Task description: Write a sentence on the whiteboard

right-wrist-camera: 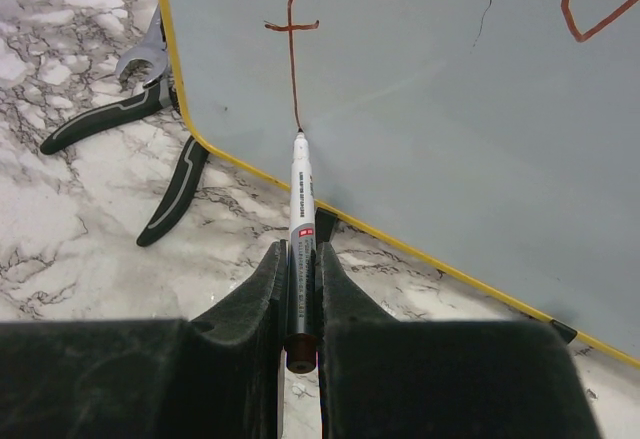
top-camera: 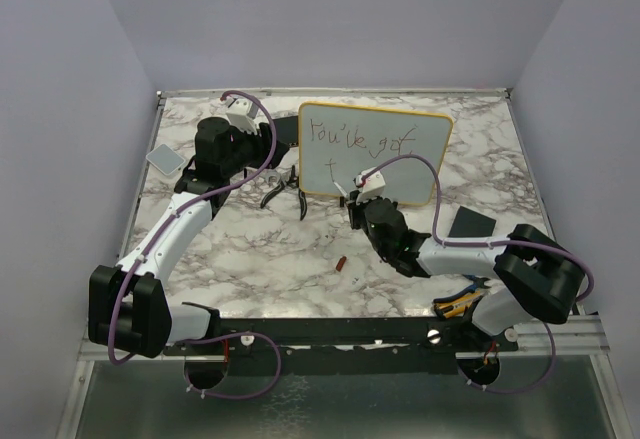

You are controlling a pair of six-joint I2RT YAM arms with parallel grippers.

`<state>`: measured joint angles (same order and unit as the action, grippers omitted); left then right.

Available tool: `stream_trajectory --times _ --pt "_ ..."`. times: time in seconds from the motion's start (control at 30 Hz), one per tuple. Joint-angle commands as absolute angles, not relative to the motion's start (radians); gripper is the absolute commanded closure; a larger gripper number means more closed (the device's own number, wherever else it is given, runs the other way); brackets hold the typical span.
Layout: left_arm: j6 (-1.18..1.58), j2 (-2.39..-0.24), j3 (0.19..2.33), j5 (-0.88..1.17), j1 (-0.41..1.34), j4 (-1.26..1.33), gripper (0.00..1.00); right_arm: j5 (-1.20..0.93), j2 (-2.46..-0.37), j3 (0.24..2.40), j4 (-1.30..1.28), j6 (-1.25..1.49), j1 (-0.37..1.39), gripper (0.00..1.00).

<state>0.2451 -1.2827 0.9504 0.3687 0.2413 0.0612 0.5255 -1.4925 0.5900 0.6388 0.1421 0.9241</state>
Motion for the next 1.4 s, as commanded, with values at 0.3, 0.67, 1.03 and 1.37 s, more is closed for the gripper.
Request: stream_trajectory --times 0.3,0.67,1.03,1.37 --pt "0.246 -1.259 0.936 0.36 0.234 0.071 0.52 0.54 -1.377 0.578 0.613 0.099 0.938 1.0" --pt "0.245 -1.261 0.934 0.36 0.233 0.07 0.52 0.615 -1.32 0.607 0.652 0.038 0.942 1.0" --pt "0.246 -1.262 0.933 0.359 0.233 0.071 0.52 0.655 -1.355 0.627 0.726 0.011 0.941 0.99" --pt "0.246 -1.264 0.934 0.359 0.233 0.071 0.52 0.677 -1.394 0.635 0.732 -0.02 0.941 0.99"
